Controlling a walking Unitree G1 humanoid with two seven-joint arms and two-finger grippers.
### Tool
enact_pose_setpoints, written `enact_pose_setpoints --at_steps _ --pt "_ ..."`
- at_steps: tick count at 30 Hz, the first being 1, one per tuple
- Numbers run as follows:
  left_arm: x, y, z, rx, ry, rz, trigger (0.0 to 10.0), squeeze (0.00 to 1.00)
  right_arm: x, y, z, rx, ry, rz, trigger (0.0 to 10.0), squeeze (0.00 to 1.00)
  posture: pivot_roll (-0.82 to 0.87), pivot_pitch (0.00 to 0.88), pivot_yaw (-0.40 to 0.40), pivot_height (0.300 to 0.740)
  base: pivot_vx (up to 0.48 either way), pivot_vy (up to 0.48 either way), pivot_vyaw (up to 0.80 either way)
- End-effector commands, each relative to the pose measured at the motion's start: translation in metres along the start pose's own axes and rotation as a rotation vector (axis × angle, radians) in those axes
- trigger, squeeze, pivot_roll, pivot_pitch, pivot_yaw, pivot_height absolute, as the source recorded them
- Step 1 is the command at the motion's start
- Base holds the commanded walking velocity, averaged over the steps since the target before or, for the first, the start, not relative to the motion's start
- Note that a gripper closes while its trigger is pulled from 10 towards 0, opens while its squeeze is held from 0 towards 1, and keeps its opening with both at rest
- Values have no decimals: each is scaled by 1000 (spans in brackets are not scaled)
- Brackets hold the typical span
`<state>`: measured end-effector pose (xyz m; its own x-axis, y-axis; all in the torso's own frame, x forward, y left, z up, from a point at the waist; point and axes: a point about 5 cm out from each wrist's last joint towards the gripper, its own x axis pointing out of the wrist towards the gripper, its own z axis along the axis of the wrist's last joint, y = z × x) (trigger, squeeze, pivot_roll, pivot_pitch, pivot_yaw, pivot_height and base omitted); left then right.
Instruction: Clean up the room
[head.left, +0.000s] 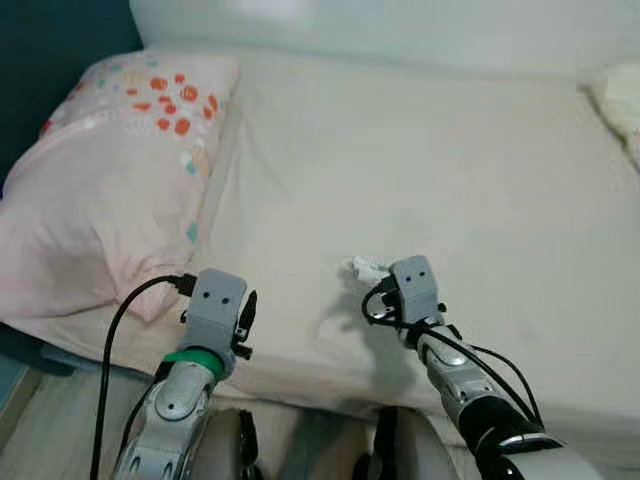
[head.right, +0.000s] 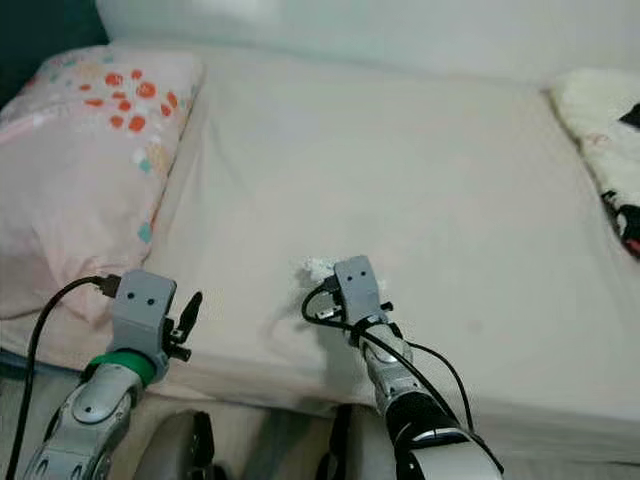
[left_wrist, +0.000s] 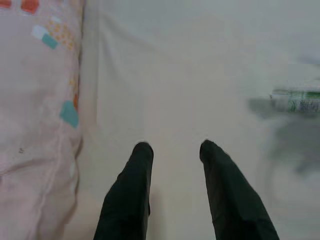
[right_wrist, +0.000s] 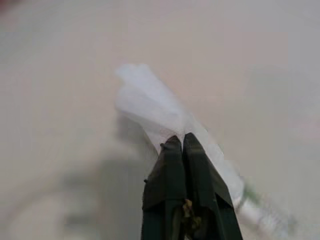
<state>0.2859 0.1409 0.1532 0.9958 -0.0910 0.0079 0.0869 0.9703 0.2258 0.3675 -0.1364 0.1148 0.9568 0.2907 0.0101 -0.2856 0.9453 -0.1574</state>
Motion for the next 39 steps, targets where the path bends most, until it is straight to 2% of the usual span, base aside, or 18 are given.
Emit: enact_pose_setpoints --at_steps 1,2,3,4,6,13,17,36,39 --pt "2 -2 -3 -6 -1 0 10000 0 -4 3 1 26 -56 8 0 0 0 84 2 614 0 0 0" --pt "9 -4 1 -13 -33 -2 10000 0 -9 6 25 60 -231 -4 10000 0 -34 33 3 614 0 0 0" --pt "9 -4 1 -13 -33 -2 10000 0 -9 6 25 60 -231 -4 10000 0 -34 33 3 614 0 0 0" --pt "12 -5 3 -9 -49 -10 10000 0 -13 7 33 92 -283 -32 10000 0 -43 21 5 614 0 0 0" --pt "18 -7 5 -3 -69 -21 10000 0 -19 7 37 125 -318 -64 10000 0 -62 0 11 614 0 0 0" --pt "31 -11 17 -14 -124 -28 10000 0 -30 -2 30 89 -325 -153 10000 0 -82 0 15 623 0 0 0" --pt "39 -13 19 -66 -131 -31 10000 0 -36 -3 28 94 -315 -174 10000 0 -93 0 22 643 0 0 0" --pt "41 -19 6 -107 -97 -30 10000 0 -46 -1 20 83 -253 -191 10000 0 -98 0 28 736 0 0 0" --pt "41 -19 4 -108 -88 -33 10000 0 -47 -1 20 79 -246 -208 10000 0 -98 0 35 740 0 0 0"
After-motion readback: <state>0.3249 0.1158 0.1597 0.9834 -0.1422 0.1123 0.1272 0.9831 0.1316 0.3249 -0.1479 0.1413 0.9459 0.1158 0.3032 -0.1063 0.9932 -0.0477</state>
